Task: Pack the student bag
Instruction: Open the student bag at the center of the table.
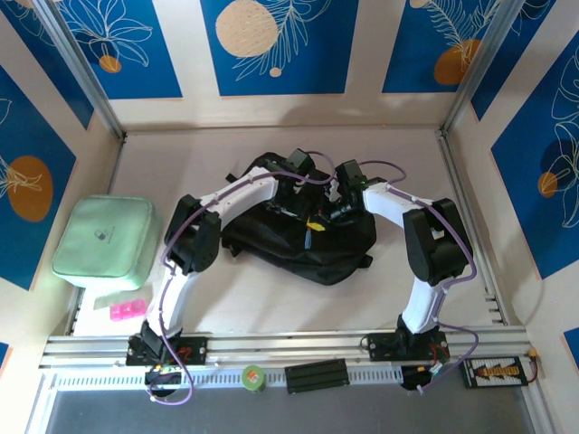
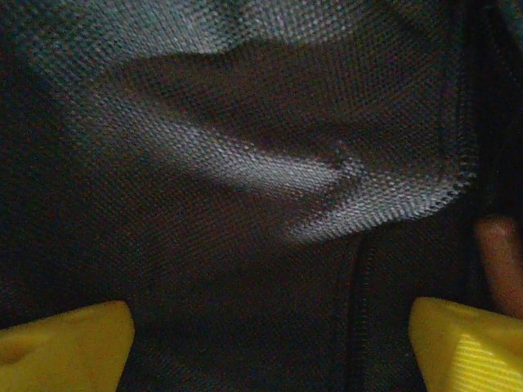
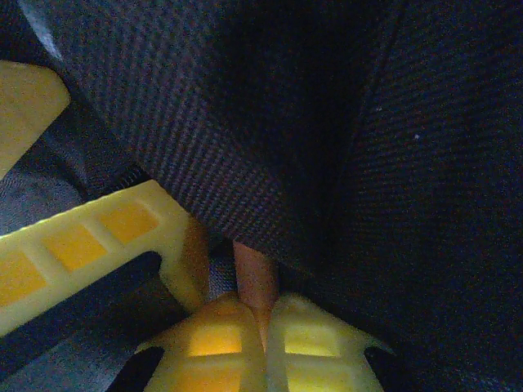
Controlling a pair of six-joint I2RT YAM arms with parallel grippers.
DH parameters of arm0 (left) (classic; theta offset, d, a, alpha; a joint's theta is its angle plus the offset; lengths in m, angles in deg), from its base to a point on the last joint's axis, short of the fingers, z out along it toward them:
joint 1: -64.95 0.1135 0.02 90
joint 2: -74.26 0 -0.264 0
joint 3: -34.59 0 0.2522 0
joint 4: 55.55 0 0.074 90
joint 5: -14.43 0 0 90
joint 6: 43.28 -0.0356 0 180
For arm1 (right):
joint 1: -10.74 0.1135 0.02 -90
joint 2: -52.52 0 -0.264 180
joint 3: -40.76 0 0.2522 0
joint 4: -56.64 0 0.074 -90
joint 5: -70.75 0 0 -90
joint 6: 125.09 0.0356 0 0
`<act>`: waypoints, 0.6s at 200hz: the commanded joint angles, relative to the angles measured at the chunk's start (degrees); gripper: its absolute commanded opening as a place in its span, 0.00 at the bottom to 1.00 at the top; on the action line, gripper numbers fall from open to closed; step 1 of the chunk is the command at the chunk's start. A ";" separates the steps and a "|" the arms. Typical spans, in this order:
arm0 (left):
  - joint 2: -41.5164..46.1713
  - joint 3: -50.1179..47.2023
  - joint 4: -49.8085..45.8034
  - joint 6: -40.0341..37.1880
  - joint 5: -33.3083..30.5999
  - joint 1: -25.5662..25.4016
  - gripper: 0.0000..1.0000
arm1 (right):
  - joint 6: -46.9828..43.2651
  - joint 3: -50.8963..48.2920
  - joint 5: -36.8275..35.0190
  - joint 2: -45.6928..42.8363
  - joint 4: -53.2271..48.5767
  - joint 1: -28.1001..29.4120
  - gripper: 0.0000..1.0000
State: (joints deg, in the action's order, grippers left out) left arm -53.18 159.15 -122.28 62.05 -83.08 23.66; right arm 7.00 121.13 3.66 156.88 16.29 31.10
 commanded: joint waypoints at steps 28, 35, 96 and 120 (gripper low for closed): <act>-4.05 2.26 -5.30 -1.38 -4.01 -1.55 0.72 | 1.24 -1.65 -3.12 1.12 0.93 -0.09 0.00; -3.33 2.20 -5.12 -1.19 -3.60 -1.59 0.67 | 1.24 -1.66 -3.23 1.09 0.94 -0.14 0.00; 6.67 -1.98 -1.28 -0.65 -4.08 -1.18 0.34 | 1.22 -1.47 -3.57 0.40 1.32 -0.14 0.00; 5.89 -1.57 -3.52 -1.18 -5.32 -0.45 0.19 | 1.16 -1.22 -3.42 0.43 1.30 -0.06 0.00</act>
State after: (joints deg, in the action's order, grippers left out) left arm -48.81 157.82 -122.89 61.25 -85.61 22.37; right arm 7.02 120.86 3.66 156.88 18.21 31.13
